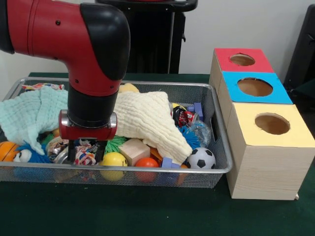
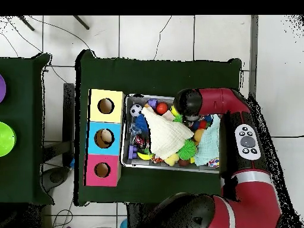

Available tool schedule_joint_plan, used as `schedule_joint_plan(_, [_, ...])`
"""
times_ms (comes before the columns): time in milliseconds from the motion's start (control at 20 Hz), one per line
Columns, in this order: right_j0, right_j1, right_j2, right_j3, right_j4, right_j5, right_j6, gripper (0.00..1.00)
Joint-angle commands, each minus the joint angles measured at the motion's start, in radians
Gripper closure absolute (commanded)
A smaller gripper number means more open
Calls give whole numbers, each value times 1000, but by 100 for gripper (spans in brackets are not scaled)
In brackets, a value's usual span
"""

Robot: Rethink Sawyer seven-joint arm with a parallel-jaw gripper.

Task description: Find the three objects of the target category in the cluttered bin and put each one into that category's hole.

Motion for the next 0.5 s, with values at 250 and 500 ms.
schedule_joint_plan(250, [-31,62,81,10,-36,207,-398,0])
schedule_joint_plan(500, [-41,59,90,21,-38,201,-407,100])
